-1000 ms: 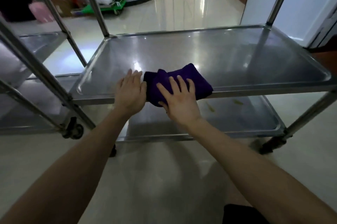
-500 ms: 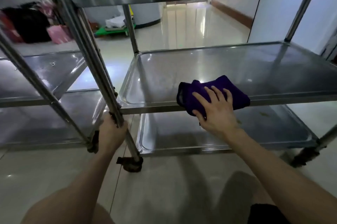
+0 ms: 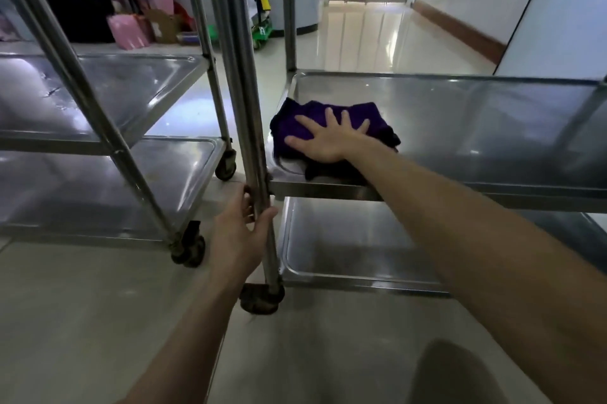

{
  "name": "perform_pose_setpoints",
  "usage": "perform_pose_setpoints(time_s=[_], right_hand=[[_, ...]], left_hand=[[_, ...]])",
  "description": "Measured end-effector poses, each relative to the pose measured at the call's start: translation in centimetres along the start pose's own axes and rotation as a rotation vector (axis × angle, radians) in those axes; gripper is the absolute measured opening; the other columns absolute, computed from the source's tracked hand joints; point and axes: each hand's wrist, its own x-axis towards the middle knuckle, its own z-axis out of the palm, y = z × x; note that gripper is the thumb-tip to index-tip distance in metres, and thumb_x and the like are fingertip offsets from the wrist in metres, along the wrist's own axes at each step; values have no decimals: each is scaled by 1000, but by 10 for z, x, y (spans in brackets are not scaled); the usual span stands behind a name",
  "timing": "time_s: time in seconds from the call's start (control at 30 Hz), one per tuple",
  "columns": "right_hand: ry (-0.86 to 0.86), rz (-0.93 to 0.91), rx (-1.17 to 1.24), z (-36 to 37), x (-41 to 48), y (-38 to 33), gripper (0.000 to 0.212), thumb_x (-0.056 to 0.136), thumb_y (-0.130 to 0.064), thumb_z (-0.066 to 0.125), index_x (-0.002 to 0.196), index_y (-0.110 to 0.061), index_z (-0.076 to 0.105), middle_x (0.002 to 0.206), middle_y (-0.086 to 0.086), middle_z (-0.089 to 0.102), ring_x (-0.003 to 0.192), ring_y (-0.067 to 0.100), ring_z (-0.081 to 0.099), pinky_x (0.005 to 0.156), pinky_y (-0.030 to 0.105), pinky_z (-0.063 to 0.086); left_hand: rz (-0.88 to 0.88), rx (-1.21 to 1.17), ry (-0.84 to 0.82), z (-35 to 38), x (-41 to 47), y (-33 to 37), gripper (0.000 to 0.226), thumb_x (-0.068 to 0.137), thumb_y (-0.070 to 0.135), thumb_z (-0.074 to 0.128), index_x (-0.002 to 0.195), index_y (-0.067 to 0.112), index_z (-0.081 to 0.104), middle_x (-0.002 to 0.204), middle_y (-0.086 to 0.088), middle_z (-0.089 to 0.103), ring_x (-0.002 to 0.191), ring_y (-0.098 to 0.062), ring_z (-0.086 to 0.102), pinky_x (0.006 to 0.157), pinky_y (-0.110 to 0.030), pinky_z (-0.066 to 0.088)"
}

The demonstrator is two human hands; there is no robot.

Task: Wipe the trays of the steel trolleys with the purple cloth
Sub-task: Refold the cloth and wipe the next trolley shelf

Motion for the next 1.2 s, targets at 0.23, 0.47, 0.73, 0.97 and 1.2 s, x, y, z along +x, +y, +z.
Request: perform_pose_setpoints(time_s=[0.23,0.47,0.73,0.97,1.2], right_hand=[[-10,61,-32,-18,36,-13,96,90,-97,17,171,-49,0,181,12,-12,164,49,-13,120,82,-13],[-22,-298,-101,11,-80,29,131,56,-118,31,167,-56,-4,182,3,-7,167,35,-7,127,74,-4],[259,-609,-42,20,-170,83,89,97,-8,69,168,-44,30,172,0,40,156,20,37,128,38,27],[453,-494,554,30,-257,160,54,95,17,64,137,-18,56,115,-22,75,106,4,72,87,21,57],[270,5,1389,66,-287,223,16,104,-7,62,107,-16,74,87,-3,83,79,11,80,69,23,60]], left_hand=[[-24,-55,64,9,-6,1,25,99,23,79,112,35,62,100,15,78,95,-3,75,88,-42,64],[-113,195,-16,4,-6,10,19,105,44,68,113,30,58,92,14,73,87,-10,73,74,-36,60],[-236,575,-828,-1,-20,32,46,91,65,76,113,25,70,103,6,79,88,-8,78,74,-24,63],[3,152,-686,65,-33,96,38,92,6,76,65,30,64,57,20,58,55,3,51,61,-15,39],[210,-140,-666,115,-66,133,45,94,4,81,128,28,66,117,5,74,112,-10,69,89,-21,60]])
